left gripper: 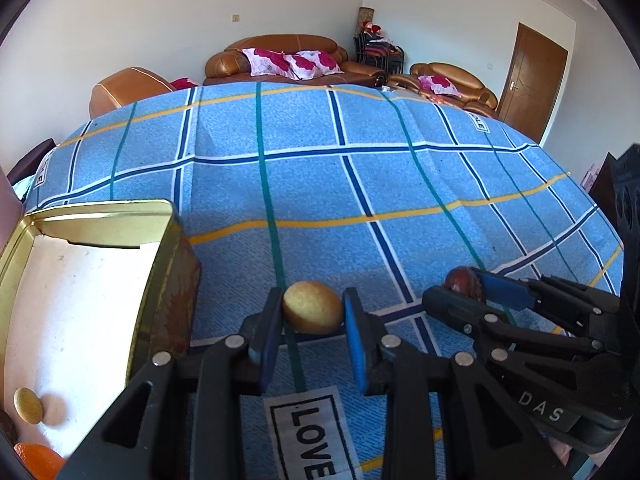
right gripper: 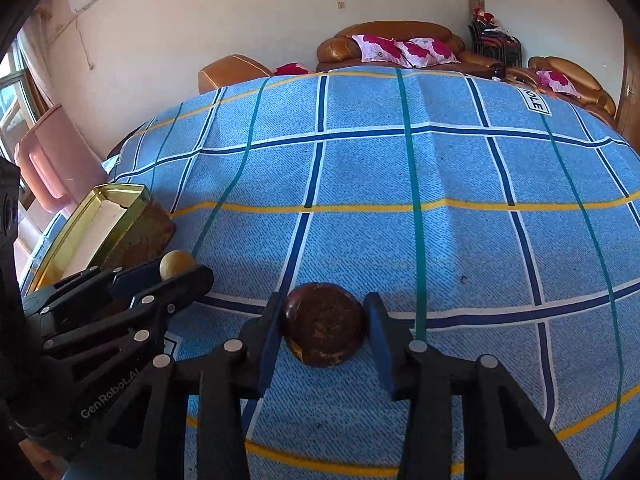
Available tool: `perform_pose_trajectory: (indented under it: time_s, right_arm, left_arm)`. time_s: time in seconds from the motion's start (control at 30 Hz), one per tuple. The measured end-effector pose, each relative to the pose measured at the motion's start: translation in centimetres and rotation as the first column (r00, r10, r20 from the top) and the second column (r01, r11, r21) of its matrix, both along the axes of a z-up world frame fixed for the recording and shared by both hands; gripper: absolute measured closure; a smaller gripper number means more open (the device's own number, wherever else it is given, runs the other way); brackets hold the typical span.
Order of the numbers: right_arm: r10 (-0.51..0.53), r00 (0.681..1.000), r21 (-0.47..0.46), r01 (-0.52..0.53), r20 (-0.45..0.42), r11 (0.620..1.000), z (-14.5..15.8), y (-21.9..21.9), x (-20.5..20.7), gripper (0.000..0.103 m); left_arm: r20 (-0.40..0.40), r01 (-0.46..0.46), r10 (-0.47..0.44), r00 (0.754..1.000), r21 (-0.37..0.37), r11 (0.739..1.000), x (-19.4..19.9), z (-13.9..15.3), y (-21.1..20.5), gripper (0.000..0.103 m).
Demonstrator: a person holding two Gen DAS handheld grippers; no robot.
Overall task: Organize fruits
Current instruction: 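Grasp tan fruit with left tool while right tool grasps round brown fruit, then carry tan fruit with left tool while right tool carries brown fruit toward tray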
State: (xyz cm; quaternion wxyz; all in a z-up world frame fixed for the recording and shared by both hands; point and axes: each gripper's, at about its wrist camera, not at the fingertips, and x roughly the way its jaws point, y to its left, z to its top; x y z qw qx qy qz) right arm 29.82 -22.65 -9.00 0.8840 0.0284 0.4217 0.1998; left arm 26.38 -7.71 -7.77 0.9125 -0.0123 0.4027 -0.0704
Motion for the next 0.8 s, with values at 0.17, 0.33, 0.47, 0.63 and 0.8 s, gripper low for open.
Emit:
perform_pose_trajectory:
  time_s: [0.17, 0.33, 0.47, 0.63, 0.8]
  right_arm:
    - [0.008, 1.000, 0.017, -0.008, 0.024, 1.000, 0.4, -0.1, -0.4, 0.061]
    - [-0.007, 0.996, 0.032, 0.005, 0.090, 0.999, 1.3, -0.5, -1.3, 0.061]
    - [-0.015, 0.989, 0.043, 0.009, 0.147, 0.999, 2.1, -0.7, -2.0, 0.061]
    - [-0.004, 0.978, 0.045, -0.006, 0.210, 0.999, 2.8, -0.4, -2.8, 0.061]
    - [-0.006, 0.965, 0.054, -0.009, 0.262, 0.999, 3.4, -0.6, -3.6, 0.061]
  left_arm:
    - [0.028, 0.011, -0.011, 1.000, -0.012, 1.000, -0.5, 0.4, 0.1, 0.072]
    - [0.074, 0.021, -0.019, 0.997, -0.019, 1.000, -1.3, 1.0, 0.1, 0.072]
    - [0.103, 0.024, -0.022, 0.994, -0.022, 0.999, -1.6, 1.4, 0.1, 0.072]
    - [0.146, 0.027, -0.025, 0.989, -0.014, 1.000, -2.3, 2.1, 0.0, 0.072]
    - [0.195, 0.034, -0.034, 0.980, 0.003, 0.999, -3.0, 2.6, -0.3, 0.072]
